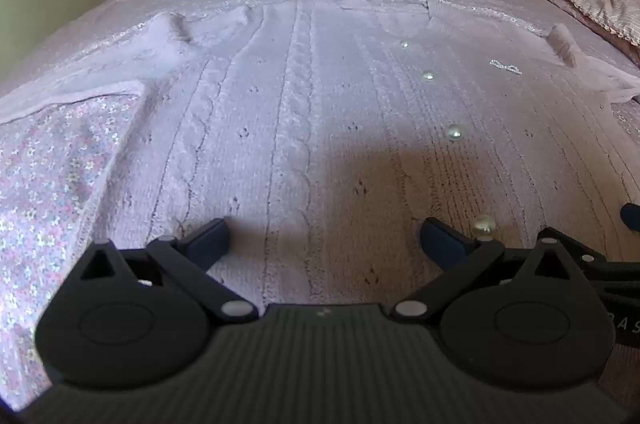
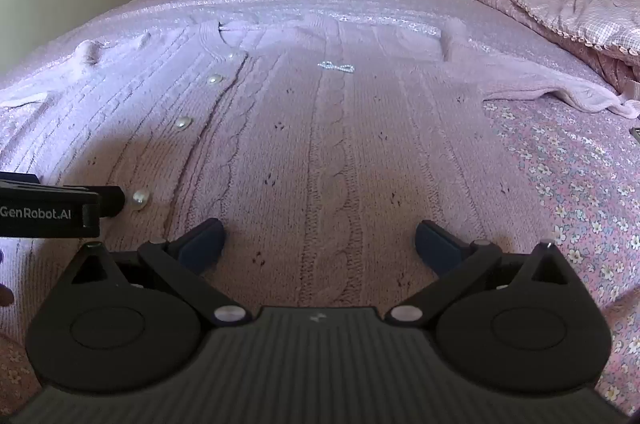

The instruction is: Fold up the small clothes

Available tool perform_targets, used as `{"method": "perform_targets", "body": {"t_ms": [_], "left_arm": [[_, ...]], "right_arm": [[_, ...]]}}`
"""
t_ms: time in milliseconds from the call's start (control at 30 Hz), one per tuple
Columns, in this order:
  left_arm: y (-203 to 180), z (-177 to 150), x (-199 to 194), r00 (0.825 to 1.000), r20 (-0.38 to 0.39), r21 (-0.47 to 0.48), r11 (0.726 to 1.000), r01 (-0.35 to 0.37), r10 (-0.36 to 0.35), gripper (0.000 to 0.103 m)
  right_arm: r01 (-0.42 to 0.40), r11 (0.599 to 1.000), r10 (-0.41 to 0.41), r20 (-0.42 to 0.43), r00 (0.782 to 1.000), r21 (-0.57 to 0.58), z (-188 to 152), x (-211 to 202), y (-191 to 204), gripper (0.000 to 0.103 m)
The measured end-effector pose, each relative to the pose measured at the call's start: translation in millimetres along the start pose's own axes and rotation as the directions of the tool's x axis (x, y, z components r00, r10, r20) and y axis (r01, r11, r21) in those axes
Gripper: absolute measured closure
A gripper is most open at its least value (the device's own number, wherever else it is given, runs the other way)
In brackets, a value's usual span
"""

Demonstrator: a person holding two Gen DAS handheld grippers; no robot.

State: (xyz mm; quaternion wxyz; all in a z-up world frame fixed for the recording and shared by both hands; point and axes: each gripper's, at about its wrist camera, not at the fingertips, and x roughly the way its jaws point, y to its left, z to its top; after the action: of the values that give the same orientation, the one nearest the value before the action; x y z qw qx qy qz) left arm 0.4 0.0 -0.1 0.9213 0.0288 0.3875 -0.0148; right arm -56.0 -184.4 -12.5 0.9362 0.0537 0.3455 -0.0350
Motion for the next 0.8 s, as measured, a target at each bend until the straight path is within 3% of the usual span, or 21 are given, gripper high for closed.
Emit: {"method": "perform_targets", "body": {"t_ms": [800], "left_arm": [[-1.2, -1.6, 2.4, 1.0, 0.01, 0.0, 1.0, -0.005, 0.005, 0.0]], "right_arm": [[0.01, 1.0, -0.01, 0.005, 1.0, -0.013, -0.5, 0.5, 0.7, 0.0]]}}
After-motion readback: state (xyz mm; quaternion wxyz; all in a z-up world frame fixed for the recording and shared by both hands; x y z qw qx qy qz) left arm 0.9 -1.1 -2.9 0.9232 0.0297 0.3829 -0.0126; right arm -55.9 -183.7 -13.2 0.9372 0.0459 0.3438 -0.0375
